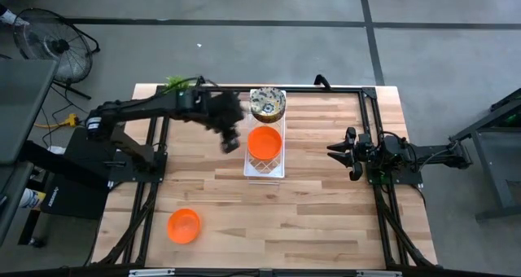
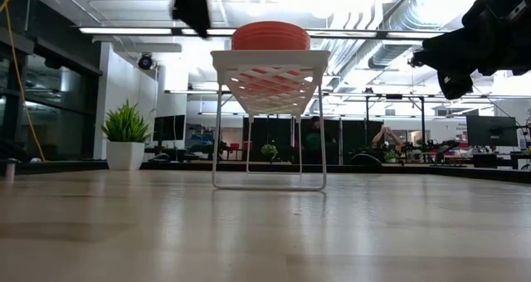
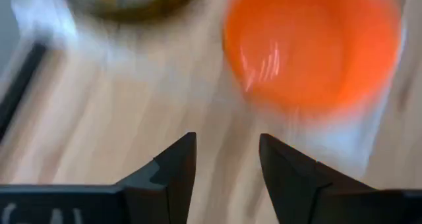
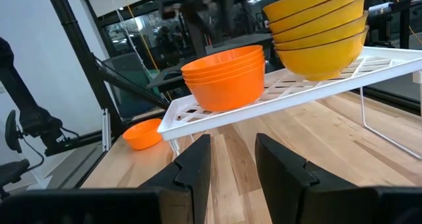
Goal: Pick & Place Mini bowls
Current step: Stack the orange bowl on top of the orange bowl on the shelf
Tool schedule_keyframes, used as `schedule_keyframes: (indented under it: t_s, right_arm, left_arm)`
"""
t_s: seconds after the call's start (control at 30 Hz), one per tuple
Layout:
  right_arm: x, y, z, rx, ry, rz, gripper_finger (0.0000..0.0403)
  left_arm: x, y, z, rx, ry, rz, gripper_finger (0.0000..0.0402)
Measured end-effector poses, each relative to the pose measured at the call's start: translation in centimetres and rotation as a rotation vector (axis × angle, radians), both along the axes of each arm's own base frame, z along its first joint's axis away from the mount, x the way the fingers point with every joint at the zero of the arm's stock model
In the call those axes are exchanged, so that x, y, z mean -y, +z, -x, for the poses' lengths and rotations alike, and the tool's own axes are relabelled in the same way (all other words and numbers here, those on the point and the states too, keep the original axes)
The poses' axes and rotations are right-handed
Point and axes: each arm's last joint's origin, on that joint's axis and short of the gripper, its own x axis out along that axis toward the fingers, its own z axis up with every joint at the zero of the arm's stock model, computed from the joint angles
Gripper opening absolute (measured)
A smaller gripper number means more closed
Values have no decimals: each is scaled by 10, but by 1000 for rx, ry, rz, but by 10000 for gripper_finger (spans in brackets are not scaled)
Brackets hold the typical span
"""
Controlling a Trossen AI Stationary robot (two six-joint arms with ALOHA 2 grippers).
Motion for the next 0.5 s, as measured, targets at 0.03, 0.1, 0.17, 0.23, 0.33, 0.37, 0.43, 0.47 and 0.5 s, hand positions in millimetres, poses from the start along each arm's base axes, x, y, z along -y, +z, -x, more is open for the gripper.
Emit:
schedule_keyframes:
  t_s: [0.03, 0.1, 0.17, 0.23, 0.33, 0.37, 0.43, 0.47, 0.5]
  right_arm:
    - [0, 0, 0, 0, 0, 0, 107]
    - [0, 0, 0, 1, 0, 0, 107]
    - [0, 0, 0, 0, 0, 0, 107]
    - [0, 0, 0, 0, 0, 0, 107]
    - [0, 0, 0, -1, 0, 0, 107]
    - [0, 0, 0, -1, 0, 0, 107]
    - [0, 0, 0, -1, 0, 0, 107]
    - [0, 0, 0, -1, 0, 0, 107]
    - [0, 0, 0, 0, 1, 0, 107]
  left_arm:
    - [5, -1, 8, -55, -11, 3, 161]
    - [16, 4, 12, -52, -26, 7, 161]
    - [27, 3, 20, -105, -53, 16, 161]
    - [40, 2, 26, -136, -95, 26, 161]
    - [59, 0, 30, -151, -166, 36, 160]
    - [66, -3, 33, -170, -200, 41, 160]
    - [80, -10, 39, -191, -267, 61, 160]
    - [87, -15, 41, -199, -300, 72, 160]
    - [94, -20, 43, -214, -334, 83, 160]
